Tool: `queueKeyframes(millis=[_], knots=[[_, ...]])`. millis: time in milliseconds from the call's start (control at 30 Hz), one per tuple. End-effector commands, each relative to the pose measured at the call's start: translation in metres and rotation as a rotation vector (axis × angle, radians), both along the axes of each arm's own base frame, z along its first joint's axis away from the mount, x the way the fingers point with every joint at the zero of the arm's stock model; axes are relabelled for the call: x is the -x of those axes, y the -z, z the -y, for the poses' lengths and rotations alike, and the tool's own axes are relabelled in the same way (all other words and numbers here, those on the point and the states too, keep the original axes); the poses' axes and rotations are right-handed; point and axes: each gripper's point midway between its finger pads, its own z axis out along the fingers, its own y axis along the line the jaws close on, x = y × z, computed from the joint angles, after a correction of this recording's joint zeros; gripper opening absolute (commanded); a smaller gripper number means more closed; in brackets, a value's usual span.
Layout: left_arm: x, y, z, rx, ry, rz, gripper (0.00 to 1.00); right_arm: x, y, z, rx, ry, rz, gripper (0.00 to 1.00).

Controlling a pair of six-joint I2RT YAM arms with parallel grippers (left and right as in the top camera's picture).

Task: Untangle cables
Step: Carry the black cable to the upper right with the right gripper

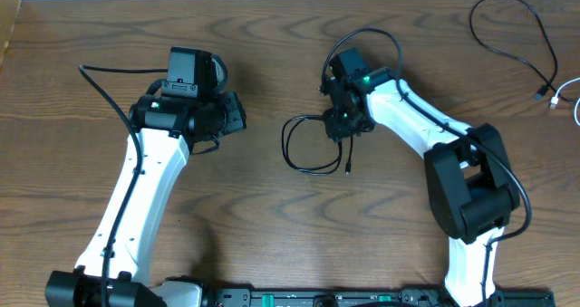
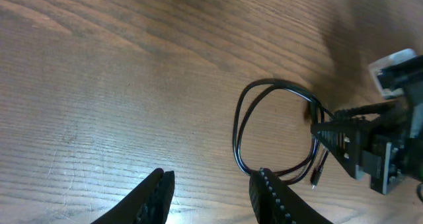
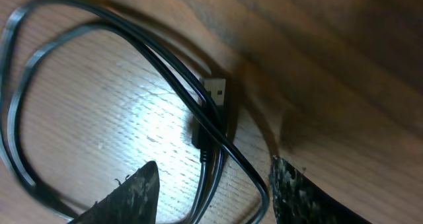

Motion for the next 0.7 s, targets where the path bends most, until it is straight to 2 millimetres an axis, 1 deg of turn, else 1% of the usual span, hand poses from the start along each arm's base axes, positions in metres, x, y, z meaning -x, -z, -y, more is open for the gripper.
queueKeyframes(millis=[0,67,133,200,267,300,367,433,467,500,533,567,600,667], knots=[[0.001,0.002,-0.004,-0.015,0.002,-0.001,0.42,0.011,0.022,0.008,0.059,0.031,-0.057,0.43],[0.001,0.001,-0.004,-0.015,0.002,-0.001,0.42,0.013,0.026,0.009,0.073,0.029,-0.067,0.38],[0.001,0.002,-0.004,-0.015,0.002,-0.001,0.42,0.016,0.029,0.011,0.093,0.026,-0.069,0.32],[0.001,0.002,-0.004,-0.015,0.002,-0.001,0.42,0.013,0.029,0.016,0.135,0.058,-0.052,0.29],[0.001,0.001,-0.004,-0.015,0.002,-0.001,0.42,0.01,0.029,0.022,0.182,0.088,-0.027,0.21],[0.001,0.002,-0.004,-0.015,0.003,-0.001,0.42,0.011,0.029,0.022,0.192,0.096,-0.022,0.13],[0.001,0.002,-0.004,-0.015,0.002,-0.001,0.42,0.011,0.029,0.021,0.189,0.124,-0.026,0.01],[0.001,0.002,-0.004,-0.015,0.002,-0.002,0.42,0.011,0.028,0.019,0.18,0.154,-0.028,0.01],[0.001,0.002,-0.004,-0.015,0.003,-0.002,0.42,0.009,0.025,0.018,0.166,0.155,-0.026,0.01],[0.001,0.002,-0.004,-0.015,0.003,-0.002,0.42,0.007,0.018,0.016,0.146,0.159,-0.029,0.01],[0.001,0.002,-0.004,-0.015,0.002,-0.001,0.42,-0.001,-0.002,0.015,0.098,0.174,-0.024,0.01],[0.001,0.002,-0.004,-0.015,0.003,-0.001,0.42,-0.006,-0.013,0.016,0.077,0.183,-0.019,0.01],[0.001,0.002,-0.004,-0.015,0.002,-0.001,0.42,-0.014,-0.034,0.016,0.03,0.195,-0.006,0.01],[0.001,0.002,-0.004,-0.015,0.002,-0.001,0.42,-0.024,-0.064,0.019,-0.037,0.21,0.013,0.01]])
